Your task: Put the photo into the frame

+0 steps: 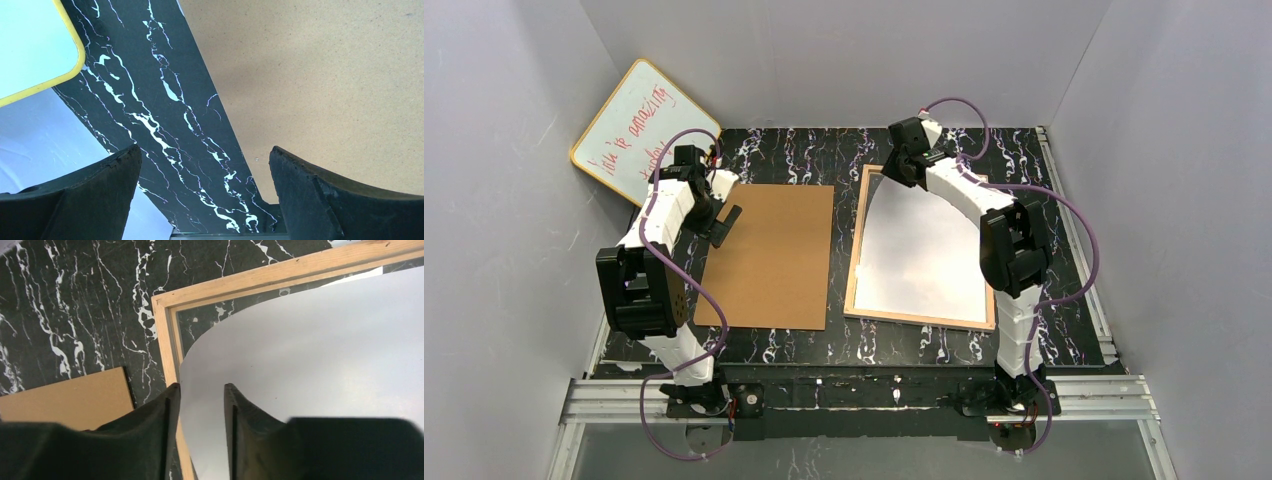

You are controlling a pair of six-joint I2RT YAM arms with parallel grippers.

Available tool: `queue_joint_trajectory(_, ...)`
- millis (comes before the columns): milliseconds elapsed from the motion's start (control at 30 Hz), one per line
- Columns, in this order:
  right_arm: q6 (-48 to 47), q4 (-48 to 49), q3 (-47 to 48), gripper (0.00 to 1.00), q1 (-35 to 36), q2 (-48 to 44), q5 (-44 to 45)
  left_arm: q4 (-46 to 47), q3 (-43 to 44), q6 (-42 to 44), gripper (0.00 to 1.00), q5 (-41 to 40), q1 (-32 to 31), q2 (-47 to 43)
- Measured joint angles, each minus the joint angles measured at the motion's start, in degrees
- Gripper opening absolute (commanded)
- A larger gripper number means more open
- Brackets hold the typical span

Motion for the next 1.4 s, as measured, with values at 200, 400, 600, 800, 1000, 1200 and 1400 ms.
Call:
queue_joint_trajectory(200, -0.44, -1.75, 1.33, 0.95, 0.0, 0.04, -1.09, -0.02, 0.0, 0.2, 0.98, -0.17, 0.0, 0.0)
queue_joint_trajectory(400, -0.79, -1.6, 1.9, 0.99, 0.0, -0.02, -1.14, -0.09, 0.0, 0.79, 0.98, -0.92, 0.0, 0.0)
queue_joint_trajectory(600, 0.13, -1.29, 0.22, 0.99, 2.05, -2.03, -1.99, -1.6, 1.88, 2.03, 0.98, -2.16, 0.2, 0.94)
queue_joint_trajectory(800, 2.03, 0.13, -1.31, 0.99, 12.74, -3.67, -4.02, -0.28, 3.08, 5.73, 0.97, -5.18, 2.69, 1.53)
queue_joint_trajectory(1000, 4.63, 0.44, -1.62, 0.98, 22.56, -3.1, -5.38, 6.16, -4.48, 9.38, 0.96, -8.74, 5.22, 1.49)
queue_joint_trajectory(1200, 7.19, 0.11, -2.19, 0.97, 24.37, 0.68, -4.81, 8.11, -10.36, 10.34, 0.94, -8.04, 5.27, 1.68)
queue_joint_trajectory(1400, 9.11, -0.13, -6.29, 0.95, 24.39, 0.9, -3.21, 10.93, -10.88, 9.73, 0.96, -4.79, 5.25, 2.05)
